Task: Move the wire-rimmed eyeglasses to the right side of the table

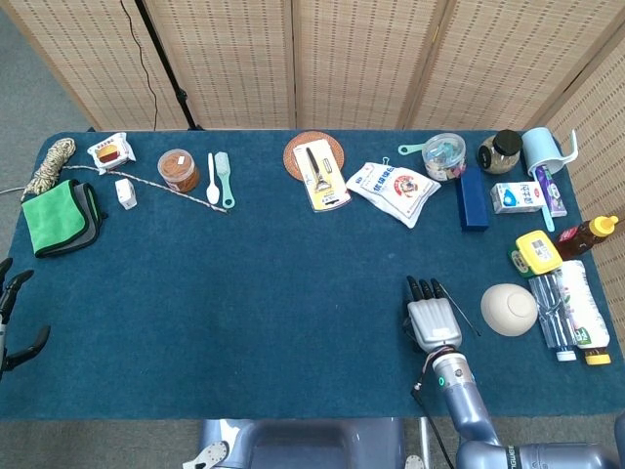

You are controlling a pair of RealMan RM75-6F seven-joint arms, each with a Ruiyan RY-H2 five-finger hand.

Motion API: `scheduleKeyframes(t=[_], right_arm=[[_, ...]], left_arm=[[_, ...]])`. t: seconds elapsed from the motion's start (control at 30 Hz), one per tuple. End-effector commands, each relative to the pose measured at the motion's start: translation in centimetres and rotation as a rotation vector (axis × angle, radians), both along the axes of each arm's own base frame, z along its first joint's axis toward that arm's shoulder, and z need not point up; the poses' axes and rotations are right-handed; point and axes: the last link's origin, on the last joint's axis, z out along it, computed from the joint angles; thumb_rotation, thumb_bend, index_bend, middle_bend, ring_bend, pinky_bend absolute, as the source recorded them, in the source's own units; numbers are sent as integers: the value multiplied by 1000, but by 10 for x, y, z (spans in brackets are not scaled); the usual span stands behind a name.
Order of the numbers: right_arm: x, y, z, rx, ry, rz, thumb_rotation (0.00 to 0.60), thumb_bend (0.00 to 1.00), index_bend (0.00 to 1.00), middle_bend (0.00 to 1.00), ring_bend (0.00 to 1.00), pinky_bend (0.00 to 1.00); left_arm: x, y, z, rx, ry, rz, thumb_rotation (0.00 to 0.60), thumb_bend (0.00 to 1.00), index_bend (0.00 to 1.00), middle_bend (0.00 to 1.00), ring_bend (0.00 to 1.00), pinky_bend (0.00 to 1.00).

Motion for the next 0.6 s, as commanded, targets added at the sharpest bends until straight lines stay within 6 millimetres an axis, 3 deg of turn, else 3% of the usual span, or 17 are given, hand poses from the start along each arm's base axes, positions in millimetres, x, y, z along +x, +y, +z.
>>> scheduleKeyframes(t=[0.03, 0.6], right_arm=[[-1, -3, 1, -1, 3, 4, 600, 237, 424, 8, 0, 0], [-9, -9, 2, 17, -4, -4, 600, 237, 403, 14, 0, 0]], left_arm=[[0, 0, 0, 1, 1, 0, 600, 287, 152, 0, 29, 23], [2, -2, 2, 1, 5, 0, 600, 288, 152, 0, 29, 23]])
